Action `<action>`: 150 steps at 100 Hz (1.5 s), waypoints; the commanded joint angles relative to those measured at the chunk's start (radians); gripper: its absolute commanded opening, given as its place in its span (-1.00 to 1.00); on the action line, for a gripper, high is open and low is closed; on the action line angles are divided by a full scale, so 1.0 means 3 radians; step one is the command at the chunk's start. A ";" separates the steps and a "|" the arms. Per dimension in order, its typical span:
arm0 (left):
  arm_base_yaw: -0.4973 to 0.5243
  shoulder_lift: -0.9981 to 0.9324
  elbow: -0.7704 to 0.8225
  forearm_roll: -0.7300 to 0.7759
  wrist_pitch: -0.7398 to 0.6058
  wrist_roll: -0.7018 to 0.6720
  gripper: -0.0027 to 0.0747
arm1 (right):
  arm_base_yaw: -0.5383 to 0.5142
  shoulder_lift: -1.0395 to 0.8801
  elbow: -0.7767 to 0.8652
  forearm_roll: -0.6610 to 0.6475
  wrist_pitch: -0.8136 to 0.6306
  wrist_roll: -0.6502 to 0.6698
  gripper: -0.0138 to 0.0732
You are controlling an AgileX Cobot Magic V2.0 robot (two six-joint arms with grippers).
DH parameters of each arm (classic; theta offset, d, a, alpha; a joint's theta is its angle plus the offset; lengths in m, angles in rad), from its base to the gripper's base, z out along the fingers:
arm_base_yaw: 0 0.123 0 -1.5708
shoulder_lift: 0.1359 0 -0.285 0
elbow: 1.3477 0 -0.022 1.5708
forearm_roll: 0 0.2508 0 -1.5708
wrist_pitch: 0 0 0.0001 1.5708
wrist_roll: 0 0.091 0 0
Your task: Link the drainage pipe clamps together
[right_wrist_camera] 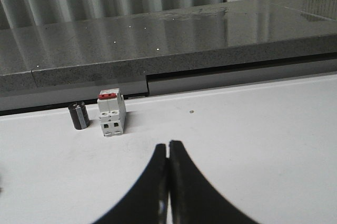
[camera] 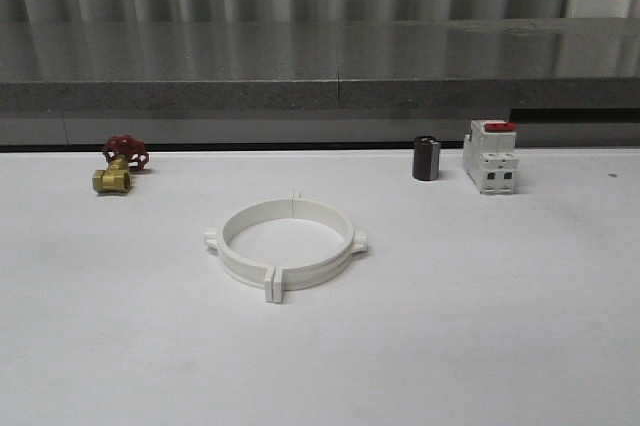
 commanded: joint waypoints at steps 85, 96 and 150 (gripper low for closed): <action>0.0802 -0.1472 0.0930 0.0201 -0.0693 -0.0007 -0.98 | -0.0018 -0.0053 -0.0049 0.0000 -0.0305 -0.0002 -0.84; 0.0800 -0.1665 0.1138 0.0215 -0.0803 -0.0007 -0.98 | -0.0018 -0.0049 -0.0049 0.0000 -0.0305 -0.0002 -0.84; 0.0780 -0.1660 0.1441 0.0296 -0.1276 -0.0037 -0.98 | -0.0018 -0.0050 -0.0049 0.0000 -0.0308 -0.0002 -0.84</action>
